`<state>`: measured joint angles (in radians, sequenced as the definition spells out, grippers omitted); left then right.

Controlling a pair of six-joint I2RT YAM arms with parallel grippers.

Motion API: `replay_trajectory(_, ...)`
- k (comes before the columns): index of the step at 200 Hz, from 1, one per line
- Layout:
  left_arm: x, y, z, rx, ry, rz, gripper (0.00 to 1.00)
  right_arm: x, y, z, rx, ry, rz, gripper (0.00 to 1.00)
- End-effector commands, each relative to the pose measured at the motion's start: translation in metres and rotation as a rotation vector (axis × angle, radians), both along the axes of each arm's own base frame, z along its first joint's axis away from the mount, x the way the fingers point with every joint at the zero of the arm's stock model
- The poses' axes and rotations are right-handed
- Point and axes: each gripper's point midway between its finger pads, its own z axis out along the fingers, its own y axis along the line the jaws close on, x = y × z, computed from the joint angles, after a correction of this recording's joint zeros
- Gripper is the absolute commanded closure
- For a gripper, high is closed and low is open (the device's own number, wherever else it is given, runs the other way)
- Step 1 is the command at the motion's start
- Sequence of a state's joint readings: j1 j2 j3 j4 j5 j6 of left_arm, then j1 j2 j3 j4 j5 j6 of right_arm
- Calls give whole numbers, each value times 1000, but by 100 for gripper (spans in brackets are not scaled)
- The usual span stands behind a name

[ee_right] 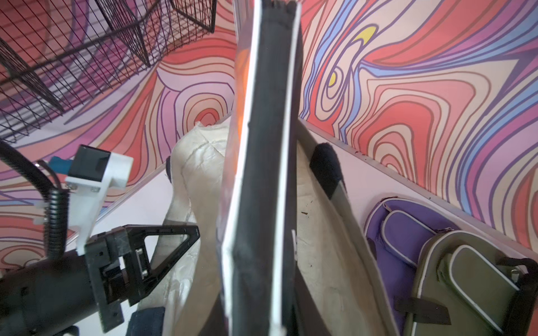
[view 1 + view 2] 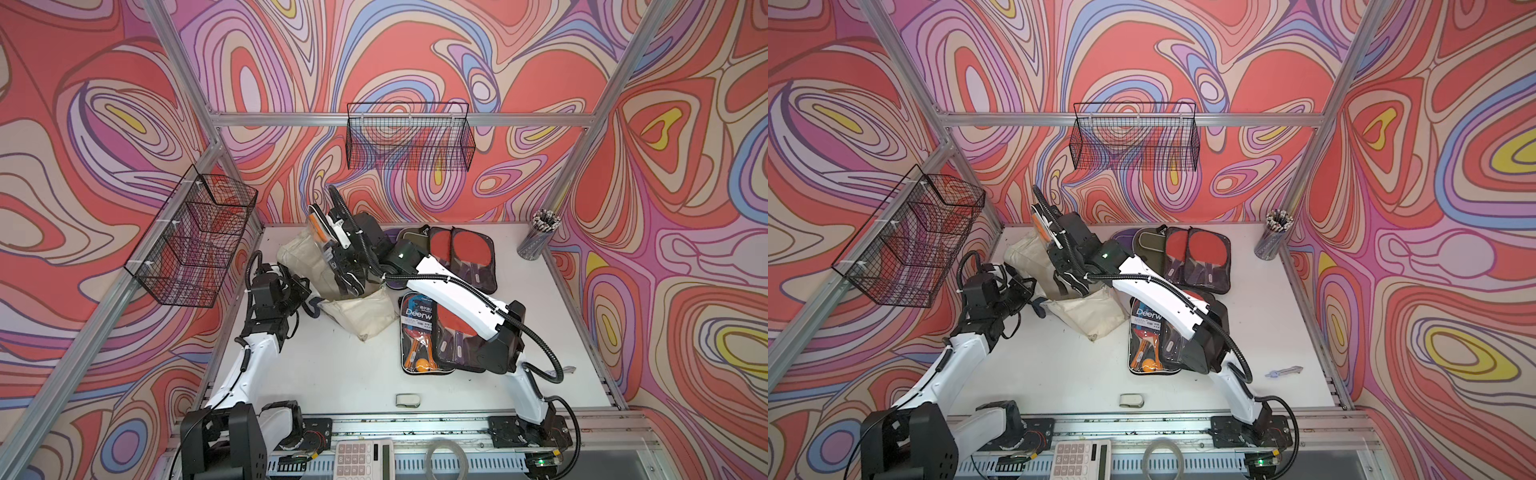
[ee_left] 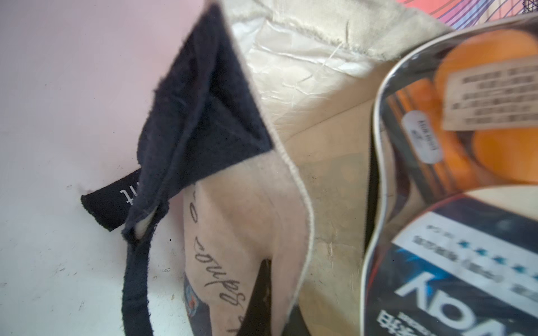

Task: Remove the ping pong set from the canvas bag
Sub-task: Pick up the ping pong set from the canvas bag.

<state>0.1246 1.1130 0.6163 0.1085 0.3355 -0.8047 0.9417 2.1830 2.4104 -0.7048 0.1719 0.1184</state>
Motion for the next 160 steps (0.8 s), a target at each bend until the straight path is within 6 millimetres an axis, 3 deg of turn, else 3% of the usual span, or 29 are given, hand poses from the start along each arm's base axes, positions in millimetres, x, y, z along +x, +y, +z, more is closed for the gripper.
replay_trajectory(1,-3,3,-2,2,8,14,100,-3,-24,93,176,-133,-42,100)
replay_trajectory(36,-3,3,-2,5,8,16,100,-8,-45,121,242,-142,-52,100)
replay_trajectory(70,-3,3,-2,6,9,17,100,-5,-81,147,333,-121,-74,100)
replay_trajectory(95,-3,4,-2,7,8,21,100,1,-119,158,402,-80,-105,100)
replay_trajectory(107,-3,4,-1,8,7,22,100,7,-137,152,428,-44,-126,100)
replay_trajectory(113,-3,4,-1,8,6,22,100,2,-154,163,462,-46,-133,100)
replay_trajectory(160,-3,7,-1,6,7,28,100,9,-245,137,546,77,-246,100)
